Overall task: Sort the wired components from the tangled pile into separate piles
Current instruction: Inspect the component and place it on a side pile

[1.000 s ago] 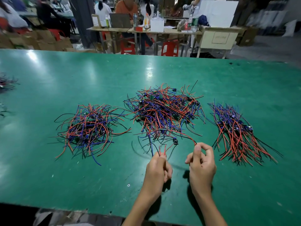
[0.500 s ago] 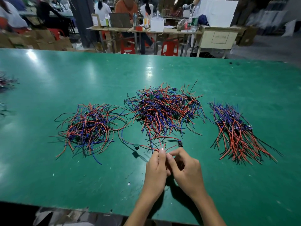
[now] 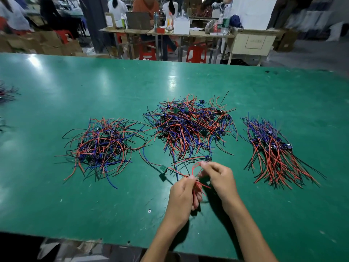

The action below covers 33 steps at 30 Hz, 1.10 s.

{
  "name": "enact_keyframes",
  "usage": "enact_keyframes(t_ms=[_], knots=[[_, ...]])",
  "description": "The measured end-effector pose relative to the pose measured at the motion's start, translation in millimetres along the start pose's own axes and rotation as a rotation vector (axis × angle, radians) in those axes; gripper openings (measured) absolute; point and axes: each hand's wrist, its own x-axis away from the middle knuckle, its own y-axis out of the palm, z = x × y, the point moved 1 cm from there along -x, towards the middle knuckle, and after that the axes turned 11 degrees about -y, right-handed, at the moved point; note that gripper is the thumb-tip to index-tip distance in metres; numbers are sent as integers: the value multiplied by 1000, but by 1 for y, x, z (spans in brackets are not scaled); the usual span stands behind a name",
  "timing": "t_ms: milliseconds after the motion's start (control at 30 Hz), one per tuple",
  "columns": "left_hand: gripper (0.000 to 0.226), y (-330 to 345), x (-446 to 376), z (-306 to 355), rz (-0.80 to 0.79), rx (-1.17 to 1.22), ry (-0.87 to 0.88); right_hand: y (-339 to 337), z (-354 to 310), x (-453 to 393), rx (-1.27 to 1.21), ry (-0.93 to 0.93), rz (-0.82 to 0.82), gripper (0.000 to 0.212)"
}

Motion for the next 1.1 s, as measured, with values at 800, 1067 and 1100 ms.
enact_keyframes(t_ms=[800, 1067, 1100], knots=[[18, 4, -1, -6, -40, -123, 105, -41, 25, -10, -61, -202, 106, 29], [8, -2, 7, 4, -189, -15, 173, -45, 23, -8, -188, -193, 116, 31], [6, 3, 10, 10, -240, -90, 237, -46, 23, -8, -222, -185, 129, 30]])
